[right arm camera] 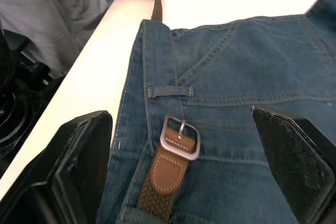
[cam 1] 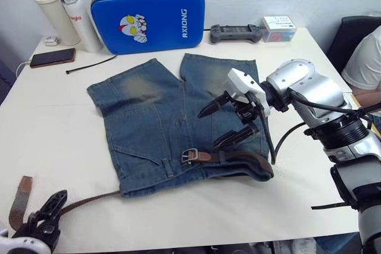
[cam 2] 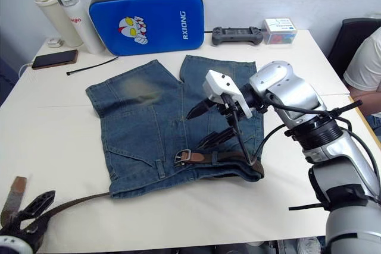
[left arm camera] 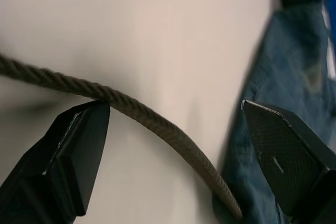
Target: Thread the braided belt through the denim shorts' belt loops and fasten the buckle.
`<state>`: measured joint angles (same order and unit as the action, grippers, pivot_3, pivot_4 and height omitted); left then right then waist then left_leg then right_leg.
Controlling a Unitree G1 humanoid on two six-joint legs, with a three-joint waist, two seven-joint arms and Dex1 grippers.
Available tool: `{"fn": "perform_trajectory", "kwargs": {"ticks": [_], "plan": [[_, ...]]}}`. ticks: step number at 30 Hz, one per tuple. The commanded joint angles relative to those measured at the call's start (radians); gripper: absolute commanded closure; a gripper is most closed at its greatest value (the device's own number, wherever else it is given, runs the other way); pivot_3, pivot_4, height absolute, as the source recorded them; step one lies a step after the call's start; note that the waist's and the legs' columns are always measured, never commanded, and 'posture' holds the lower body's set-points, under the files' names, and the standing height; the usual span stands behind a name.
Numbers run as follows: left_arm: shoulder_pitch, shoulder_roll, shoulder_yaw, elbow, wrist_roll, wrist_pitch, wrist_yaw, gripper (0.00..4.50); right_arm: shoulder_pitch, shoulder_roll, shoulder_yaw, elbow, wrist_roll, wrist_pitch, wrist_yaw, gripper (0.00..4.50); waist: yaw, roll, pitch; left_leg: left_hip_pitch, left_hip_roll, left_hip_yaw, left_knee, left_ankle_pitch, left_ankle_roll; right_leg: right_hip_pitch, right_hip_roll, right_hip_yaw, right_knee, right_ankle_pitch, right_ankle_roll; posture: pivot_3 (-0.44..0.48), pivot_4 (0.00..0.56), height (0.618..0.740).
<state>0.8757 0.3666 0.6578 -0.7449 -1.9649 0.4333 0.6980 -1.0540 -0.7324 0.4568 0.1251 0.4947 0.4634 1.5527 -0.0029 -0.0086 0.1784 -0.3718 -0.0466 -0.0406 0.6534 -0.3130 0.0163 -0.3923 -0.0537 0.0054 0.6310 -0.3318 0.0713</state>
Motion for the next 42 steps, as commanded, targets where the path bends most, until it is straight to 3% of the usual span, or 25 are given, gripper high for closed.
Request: {"fn": "perform_trajectory", "kwargs": {"ticks": [1, 7, 8, 11, 13, 15, 18, 22, 26, 29, 31, 34, 37, 42], "plan": [[-0.042, 0.015, -0.060, -0.011, -0.007, -0.064, 0.175, 0.07, 0.003, -0.022, -0.064, -0.053, 0.001, 0.034, 0.035, 0.00, -0.001, 0.002, -0.001, 0.000, 0.000, 0.000, 0.000, 0.000, 0.000, 0.000, 0.000, 0.000, 0.000, 0.000, 0.000, 0.000, 0.150, 0.740], [-0.167, 0.031, -0.093, 0.019, -0.007, -0.151, 0.370, 0.07, 0.029, -0.039, -0.100, -0.098, -0.005, 0.080, 0.009, 0.00, 0.007, 0.008, -0.002, 0.002, 0.001, 0.000, -0.002, 0.003, -0.003, 0.000, 0.001, 0.000, 0.002, 0.000, 0.000, 0.000, 0.150, 0.740], [-0.187, 0.037, -0.092, 0.028, -0.007, -0.164, 0.396, 0.30, 0.032, -0.039, -0.105, -0.098, -0.012, 0.078, 0.003, 0.00, 0.008, 0.008, -0.002, 0.002, 0.001, 0.000, -0.002, 0.003, -0.004, 0.000, 0.001, 0.000, 0.003, 0.000, 0.000, 0.000, 0.150, 0.740], [-0.247, 0.068, -0.095, 0.053, 0.015, -0.185, 0.453, 1.27, 0.035, -0.035, -0.121, -0.097, -0.028, 0.083, -0.015, 0.00, 0.009, 0.008, -0.002, 0.003, 0.001, 0.000, -0.002, 0.004, -0.005, 0.000, 0.001, 0.000, 0.005, 0.000, -0.001, 0.000, 0.150, 0.740], [-0.297, 0.093, -0.099, 0.070, 0.051, -0.189, 0.477, 2.20, 0.037, -0.034, -0.130, -0.097, -0.037, 0.088, -0.022, 0.00, 0.011, 0.008, -0.002, 0.003, 0.001, -0.001, -0.002, 0.005, -0.005, 0.000, 0.001, 0.000, 0.006, -0.001, -0.001, 0.000, 0.150, 0.740], [-0.367, 0.160, -0.104, 0.100, 0.112, -0.160, 0.466, 3.13, 0.042, -0.042, -0.141, -0.107, -0.043, 0.095, -0.031, 0.00, 0.015, 0.007, -0.002, 0.003, 0.001, -0.001, -0.002, 0.005, -0.006, 0.000, 0.002, -0.001, 0.006, -0.001, -0.001, 0.000, 0.150, 0.740], [-0.482, 0.321, -0.149, 0.157, 0.298, -0.058, 0.363, 4.41, 0.044, -0.052, -0.163, -0.136, -0.051, 0.128, -0.063, 0.00, 0.024, 0.004, -0.002, 0.002, 0.002, -0.002, -0.001, 0.005, -0.007, -0.001, 0.002, -0.002, 0.006, -0.001, -0.002, 0.000, 0.150, 0.740], [-0.664, 0.553, -0.302, 0.195, 0.621, 0.081, 0.128, 4.46, 0.062, -0.067, -0.198, -0.197, -0.049, 0.188, -0.122, 0.00, 0.025, 0.003, -0.001, 0.000, 0.001, -0.002, -0.002, 0.005, -0.007, -0.001, 0.003, -0.001, 0.005, -0.001, -0.002, 0.000, 0.150, 0.740], [-0.873, 0.741, -0.595, 0.178, 1.031, 0.161, -0.167, 4.46, 0.115, -0.100, -0.252, -0.270, -0.034, 0.244, -0.176, 0.00, 0.023, 0.003, -0.001, -0.001, 0.001, -0.001, -0.005, 0.005, -0.007, -0.003, 0.003, -0.001, 0.002, -0.001, -0.002, 0.000, 0.150, 0.740], [-0.975, 0.851, -0.861, 0.170, 1.442, 0.084, -0.416, 4.46, 0.159, -0.121, -0.293, -0.325, -0.023, 0.282, -0.219, 0.00, 0.015, 0.003, -0.001, -0.004, 0.002, 0.000, -0.007, 0.005, -0.007, -0.007, 0.004, 0.000, 0.000, -0.001, -0.002, 0.000, 0.150, 0.740], [-1.015, 0.883, -1.004, 0.210, 1.699, -0.015, -0.558, 4.46, 0.173, -0.123, -0.317, -0.368, -0.003, 0.335, -0.262, 0.00, 0.003, 0.004, -0.001, -0.006, 0.003, 0.000, -0.009, 0.005, -0.008, -0.009, 0.006, 0.001, 0.000, -0.001, -0.002, 0.000, 0.150, 0.740], [-1.044, 0.890, -1.110, 0.306, 1.988, -0.186, -0.703, 4.46, 0.191, -0.113, -0.344, -0.425, 0.028, 0.414, -0.327, 0.00, -0.005, 0.004, -0.001, -0.018, 0.005, 0.002, -0.007, 0.005, -0.010, -0.024, 0.008, 0.002, 0.007, -0.001, -0.002, 0.000, 0.150, 0.740], [-1.056, 0.866, -1.114, 0.386, 2.141, -0.301, -0.769, 4.46, 0.247, -0.112, -0.365, -0.482, 0.053, 0.449, -0.375, 0.00, 0.003, 0.003, -0.001, -0.020, 0.006, 0.001, -0.006, 0.006, -0.012, -0.028, 0.009, 0.002, 0.012, -0.002, -0.004, 0.000, 0.150, 0.740], [-1.055, 0.797, -1.053, 0.480, 2.249, -0.425, -0.833, 4.46, 0.313, -0.093, -0.387, -0.536, 0.085, 0.475, -0.449, 0.00, 0.004, 0.003, -0.001, -0.019, 0.006, 0.002, -0.001, 0.007, -0.010, -0.027, 0.007, 0.003, 0.015, -0.002, -0.005, 0.000, 0.150, 0.740]]}}
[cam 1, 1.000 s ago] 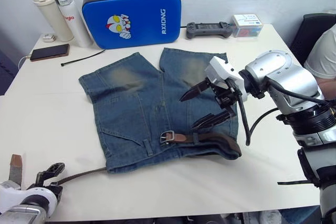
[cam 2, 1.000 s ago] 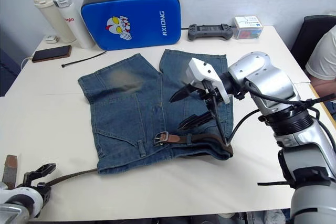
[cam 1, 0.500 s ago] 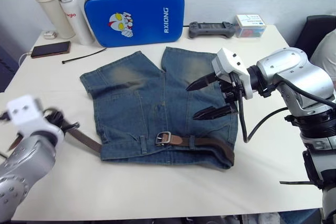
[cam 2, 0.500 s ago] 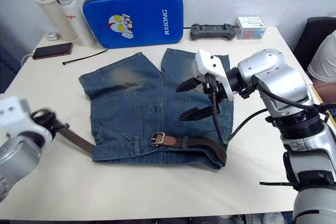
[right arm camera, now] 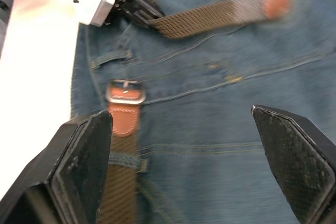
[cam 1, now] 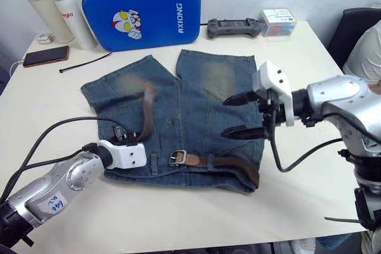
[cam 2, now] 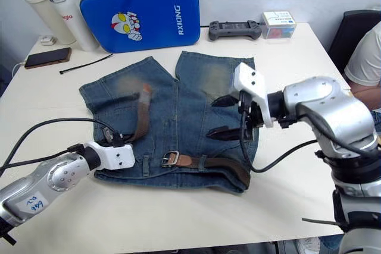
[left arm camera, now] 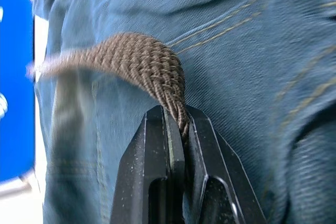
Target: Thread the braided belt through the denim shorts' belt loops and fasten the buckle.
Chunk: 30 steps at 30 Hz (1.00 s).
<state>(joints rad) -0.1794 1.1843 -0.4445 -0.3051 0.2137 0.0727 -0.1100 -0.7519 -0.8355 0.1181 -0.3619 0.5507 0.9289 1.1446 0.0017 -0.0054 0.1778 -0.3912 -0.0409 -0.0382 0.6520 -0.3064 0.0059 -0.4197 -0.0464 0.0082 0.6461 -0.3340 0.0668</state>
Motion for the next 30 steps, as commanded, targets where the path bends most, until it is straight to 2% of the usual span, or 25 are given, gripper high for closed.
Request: {"fn": "perform_trajectory", "kwargs": {"ticks": [1, 5, 8, 10, 12, 14, 18, 21, 26, 30], "plan": [[0.001, -0.035, 0.068, 0.060, 0.073, -0.082, -0.034, 4.46, 0.033, 0.016, -0.040, -0.054, 0.019, -0.002, -0.056, 0.00, 0.000, 0.000, 0.000, 0.001, 0.000, 0.000, 0.000, 0.000, 0.000, 0.001, 0.000, 0.000, 0.000, 0.000, 0.000, 0.000, 0.150, 0.740], [0.039, -0.053, 0.132, 0.091, 0.128, -0.181, -0.051, 4.46, 0.074, 0.020, -0.032, -0.056, 0.005, -0.033, -0.081, 0.00, -0.002, -0.001, 0.000, 0.002, 0.000, -0.001, 0.000, 0.000, 0.001, 0.002, 0.000, -0.001, 0.001, 0.000, 0.000, 0.000, 0.150, 0.740], [0.091, -0.061, 0.190, 0.132, 0.123, -0.224, -0.068, 4.46, 0.097, 0.017, -0.032, -0.048, 0.000, -0.064, -0.082, 0.00, -0.004, 0.000, 0.000, 0.002, 0.000, 0.000, 0.000, 0.000, 0.001, 0.001, 0.000, 0.000, 0.005, 0.000, 0.000, 0.000, 0.150, 0.740], [0.104, -0.082, 0.227, 0.152, 0.107, -0.238, -0.088, 4.46, 0.102, 0.022, -0.022, -0.042, -0.007, -0.080, -0.085, 0.00, -0.003, -0.001, 0.000, 0.002, 0.000, 0.000, 0.000, 0.000, 0.001, 0.001, 0.000, 0.000, 0.006, 0.000, 0.000, 0.000, 0.150, 0.740], [0.109, -0.119, 0.261, 0.159, 0.029, -0.234, -0.154, 4.46, 0.105, 0.027, -0.012, -0.032, -0.012, -0.099, -0.082, 0.00, -0.002, 0.000, 0.000, 0.002, 0.000, 0.000, 0.000, 0.000, 0.001, 0.001, 0.000, 0.000, 0.006, 0.000, 0.000, 0.000, 0.150, 0.740], [0.113, -0.164, 0.302, 0.152, -0.056, -0.190, -0.214, 4.46, 0.105, 0.032, -0.001, -0.021, -0.016, -0.117, -0.076, 0.00, -0.002, -0.001, 0.000, 0.002, 0.000, 0.000, 0.001, 0.000, 0.001, 0.001, 0.000, -0.001, 0.007, 0.000, 0.000, 0.000, 0.150, 0.740], [0.116, -0.230, 0.356, 0.127, -0.146, -0.101, -0.315, 4.46, 0.107, 0.031, 0.017, -0.011, -0.025, -0.142, -0.061, 0.00, -0.002, -0.001, 0.000, 0.002, 0.000, -0.001, 0.002, 0.000, 0.001, 0.002, 0.000, -0.001, 0.007, 0.000, 0.000, 0.000, 0.150, 0.740], [0.113, -0.268, 0.385, 0.095, -0.214, -0.030, -0.395, 4.46, 0.095, 0.078, 0.066, 0.002, -0.050, -0.174, -0.082, 0.00, -0.003, -0.001, 0.000, 0.002, 0.000, -0.001, 0.002, 0.000, 0.001, 0.002, 0.000, -0.001, 0.007, 0.000, 0.000, 0.000, 0.150, 0.740], [0.110, -0.301, 0.406, 0.055, -0.235, 0.068, -0.463, 4.46, 0.118, 0.208, 0.219, 0.061, -0.213, -0.315, -0.163, 0.00, -0.004, -0.001, -0.001, 0.002, 0.000, -0.001, 0.003, 0.000, 0.000, 0.001, 0.000, -0.001, 0.008, 0.000, 0.000, 0.000, 0.150, 0.740], [0.120, -0.314, 0.419, 0.016, -0.231, 0.127, -0.490, 4.46, 0.132, 0.293, 0.291, 0.122, -0.298, -0.372, -0.213, 0.00, -0.004, -0.001, -0.001, 0.001, 0.000, -0.001, 0.006, 0.000, 0.000, 0.002, 0.000, -0.001, 0.009, 0.000, 0.000, 0.000, 0.150, 0.740]]}}
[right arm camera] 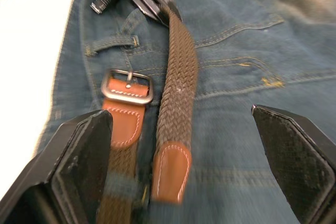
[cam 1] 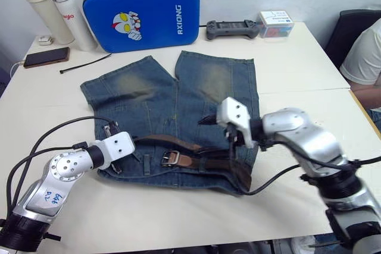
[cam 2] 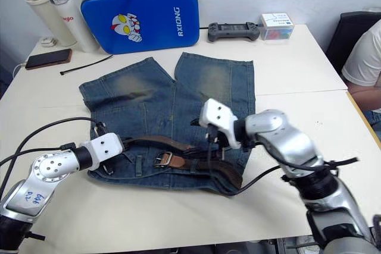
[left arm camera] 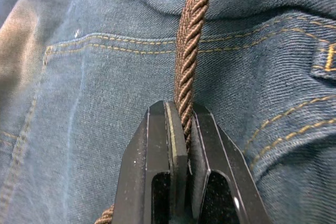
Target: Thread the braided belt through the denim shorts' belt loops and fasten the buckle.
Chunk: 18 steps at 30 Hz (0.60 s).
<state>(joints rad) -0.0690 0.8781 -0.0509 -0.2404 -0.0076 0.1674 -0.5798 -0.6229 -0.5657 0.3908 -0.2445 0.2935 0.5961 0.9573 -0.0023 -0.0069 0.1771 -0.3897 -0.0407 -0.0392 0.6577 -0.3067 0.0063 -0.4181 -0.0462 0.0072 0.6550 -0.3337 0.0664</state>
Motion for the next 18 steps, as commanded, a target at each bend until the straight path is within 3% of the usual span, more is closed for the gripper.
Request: {"fn": "perform_trajectory", "kwargs": {"ticks": [1, 7, 9, 11, 17, 18], "plan": [[0.012, -0.012, 0.029, -0.057, -0.010, 0.047, -0.023, 4.46, 0.006, 0.031, 0.030, 0.016, -0.053, -0.044, -0.024, 0.00, 0.000, 0.000, 0.000, 0.000, 0.000, 0.000, 0.000, 0.000, 0.000, 0.000, 0.000, 0.000, 0.000, 0.000, 0.000, 0.000, 0.150, 0.740], [0.010, -0.030, 0.034, -0.088, 0.003, 0.086, -0.039, 4.46, 0.019, 0.062, 0.032, 0.079, -0.094, -0.049, -0.040, 0.00, 0.001, 0.000, 0.000, 0.000, 0.000, -0.001, 0.002, 0.000, 0.000, 0.000, 0.000, 0.000, 0.001, 0.000, 0.000, 0.000, 0.150, 0.740], [0.009, -0.031, 0.037, -0.087, 0.007, 0.088, -0.044, 4.50, 0.018, 0.067, 0.015, 0.096, -0.100, -0.032, -0.059, 0.50, 0.001, 0.000, 0.000, 0.000, 0.000, -0.001, 0.002, 0.000, 0.000, 0.000, 0.000, 0.000, 0.001, 0.000, 0.000, 0.000, 0.150, 0.740], [0.010, -0.030, 0.043, -0.085, 0.010, 0.093, -0.048, 4.50, 0.021, 0.055, 0.001, 0.094, -0.093, -0.022, -0.046, 1.26, 0.001, 0.000, 0.000, 0.000, 0.000, -0.001, 0.002, 0.000, 0.000, 0.000, 0.000, 0.000, 0.001, 0.000, 0.000, 0.000, 0.150, 0.740], [0.005, -0.037, 0.043, -0.072, 0.026, 0.097, -0.052, 4.50, 0.024, 0.041, -0.036, 0.098, -0.089, -0.015, -0.041, 4.20, 0.000, 0.000, 0.000, 0.000, 0.000, -0.001, 0.002, 0.000, 0.000, 0.000, 0.000, 0.000, 0.002, 0.000, 0.000, 0.000, 0.150, 0.740], [0.004, -0.040, 0.043, -0.072, 0.024, 0.104, -0.054, 4.50, 0.023, 0.042, -0.039, 0.095, -0.089, -0.017, -0.040, 4.45, 0.000, 0.000, 0.000, 0.000, 0.000, -0.001, 0.002, 0.000, 0.000, 0.000, 0.000, 0.000, 0.002, 0.000, 0.000, 0.000, 0.150, 0.740]]}}
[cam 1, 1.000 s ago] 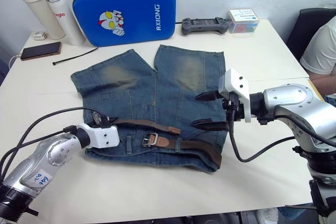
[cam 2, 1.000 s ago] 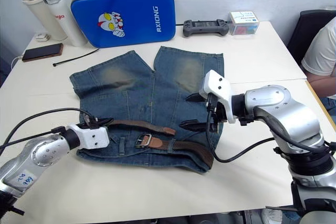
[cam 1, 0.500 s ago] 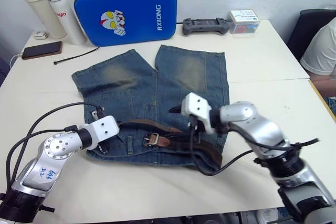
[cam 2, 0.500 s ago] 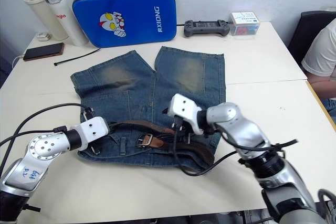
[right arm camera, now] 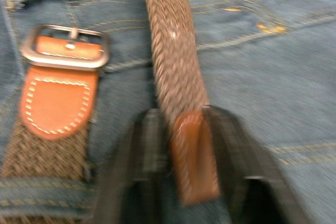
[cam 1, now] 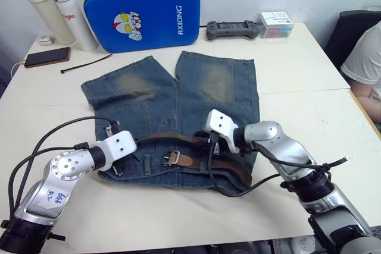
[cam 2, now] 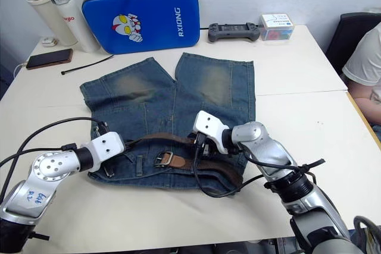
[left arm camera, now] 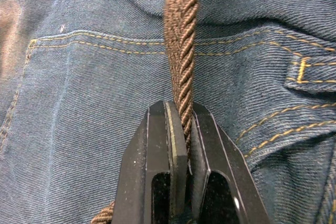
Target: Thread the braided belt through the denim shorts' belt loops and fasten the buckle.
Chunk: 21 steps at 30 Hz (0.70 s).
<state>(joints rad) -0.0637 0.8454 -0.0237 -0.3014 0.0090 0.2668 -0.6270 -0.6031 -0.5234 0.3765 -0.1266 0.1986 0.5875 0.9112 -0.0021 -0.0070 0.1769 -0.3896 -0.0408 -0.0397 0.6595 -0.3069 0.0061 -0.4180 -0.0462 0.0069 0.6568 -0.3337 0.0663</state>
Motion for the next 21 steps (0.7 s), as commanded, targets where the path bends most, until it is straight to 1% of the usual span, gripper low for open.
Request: {"fn": "perform_trajectory", "kwargs": {"ticks": [1, 2, 4, 5, 6, 7, 8, 9, 12, 13, 17, 18, 21], "plan": [[-0.003, -0.011, 0.019, -0.010, 0.004, 0.011, -0.006, 4.50, -0.001, 0.001, -0.029, -0.027, 0.006, -0.010, 0.005, 4.45, 0.000, 0.000, 0.000, 0.000, 0.000, 0.000, 0.000, 0.000, 0.000, 0.000, 0.000, 0.000, 0.000, 0.000, 0.000, 0.000, 0.150, 0.740], [-0.005, -0.016, 0.027, -0.009, -0.009, 0.023, -0.011, 4.50, -0.007, 0.004, -0.033, -0.031, 0.007, -0.010, 0.004, 4.45, 0.000, 0.000, 0.000, 0.000, 0.000, 0.000, 0.000, 0.000, 0.000, 0.000, 0.000, 0.000, 0.000, 0.000, 0.000, 0.000, 0.150, 0.740], [-0.011, -0.036, 0.058, -0.016, -0.073, 0.074, -0.033, 3.65, -0.016, 0.007, -0.037, -0.036, 0.008, -0.015, 0.004, 4.50, 0.000, 0.000, 0.000, 0.000, 0.000, 0.000, 0.000, 0.000, 0.000, 0.000, 0.000, 0.000, 0.000, 0.000, 0.000, 0.000, 0.150, 0.740], [-0.014, -0.045, 0.071, -0.021, -0.101, 0.098, -0.043, 3.43, -0.018, 0.007, -0.038, -0.038, 0.007, -0.018, 0.005, 4.50, 0.000, 0.000, 0.000, 0.000, 0.000, 0.000, 0.001, 0.000, 0.000, 0.000, 0.000, 0.000, 0.000, 0.000, 0.000, 0.000, 0.150, 0.740], [-0.020, -0.050, 0.088, -0.027, -0.131, 0.130, -0.056, 3.10, -0.023, 0.007, -0.035, -0.039, 0.004, -0.027, 0.009, 4.50, 0.000, 0.000, 0.000, 0.000, 0.000, 0.000, 0.001, 0.000, 0.000, 0.000, 0.000, 0.000, 0.001, 0.000, 0.000, 0.000, 0.150, 0.740], [-0.028, -0.053, 0.111, -0.032, -0.169, 0.171, -0.072, 2.52, -0.028, 0.007, -0.030, -0.041, 0.000, -0.033, 0.013, 4.50, 0.000, 0.000, 0.000, 0.000, 0.000, 0.000, 0.001, 0.000, 0.000, 0.000, 0.000, 0.000, 0.001, 0.000, 0.000, 0.000, 0.150, 0.740], [-0.036, -0.053, 0.132, -0.032, -0.201, 0.207, -0.084, 2.08, -0.034, 0.009, -0.025, -0.042, -0.003, -0.038, 0.016, 4.50, 0.000, 0.000, 0.000, 0.000, 0.000, 0.000, 0.001, 0.000, 0.000, 0.000, 0.000, 0.000, 0.001, 0.000, 0.000, 0.000, 0.150, 0.740], [-0.043, -0.048, 0.162, -0.031, -0.247, 0.259, -0.104, 1.86, -0.040, 0.014, -0.019, -0.044, -0.005, -0.041, 0.017, 4.50, -0.001, 0.000, 0.000, 0.000, 0.000, 0.000, 0.001, 0.000, 0.000, 0.000, 0.000, 0.000, 0.001, 0.000, 0.000, 0.000, 0.150, 0.740], [-0.059, -0.034, 0.233, -0.043, -0.371, 0.410, -0.147, 0.65, -0.048, 0.023, -0.009, -0.041, -0.015, -0.053, 0.023, 4.50, -0.003, 0.000, 0.000, 0.000, 0.000, 0.000, 0.002, 0.000, 0.000, 0.000, 0.000, 0.000, 0.002, 0.000, 0.000, 0.000, 0.150, 0.740], [-0.066, -0.027, 0.263, -0.050, -0.418, 0.469, -0.159, 0.06, -0.051, 0.025, -0.007, -0.039, -0.021, -0.057, 0.024, 4.50, -0.003, 0.000, 0.000, 0.000, 0.000, 0.000, 0.002, 0.000, 0.000, 0.000, 0.000, 0.000, 0.002, 0.000, 0.000, 0.000, 0.150, 0.740], [-0.111, -0.003, 0.389, -0.048, -0.604, 0.691, -0.183, 0.01, -0.067, 0.038, -0.011, -0.029, -0.030, -0.068, 0.021, 4.50, -0.002, 0.000, 0.000, 0.000, 0.000, -0.001, 0.003, 0.000, 0.000, 0.000, 0.000, 0.000, 0.002, 0.000, 0.000, 0.000, 0.150, 0.740], [-0.123, 0.002, 0.410, -0.045, -0.634, 0.727, -0.182, 0.01, -0.070, 0.040, -0.012, -0.026, -0.032, -0.070, 0.020, 4.50, -0.002, 0.000, 0.000, 0.000, 0.000, -0.001, 0.003, 0.000, 0.000, 0.000, 0.000, -0.001, 0.002, 0.000, 0.000, 0.000, 0.150, 0.740], [-0.242, 0.003, 0.569, 0.011, -0.816, 0.933, -0.143, 0.01, -0.075, 0.051, -0.024, -0.035, -0.021, -0.065, 0.022, 4.50, -0.001, -0.001, 0.000, -0.001, 0.000, -0.002, 0.004, 0.000, 0.000, 0.000, 0.000, -0.001, 0.003, 0.000, 0.000, 0.000, 0.150, 0.740]]}}
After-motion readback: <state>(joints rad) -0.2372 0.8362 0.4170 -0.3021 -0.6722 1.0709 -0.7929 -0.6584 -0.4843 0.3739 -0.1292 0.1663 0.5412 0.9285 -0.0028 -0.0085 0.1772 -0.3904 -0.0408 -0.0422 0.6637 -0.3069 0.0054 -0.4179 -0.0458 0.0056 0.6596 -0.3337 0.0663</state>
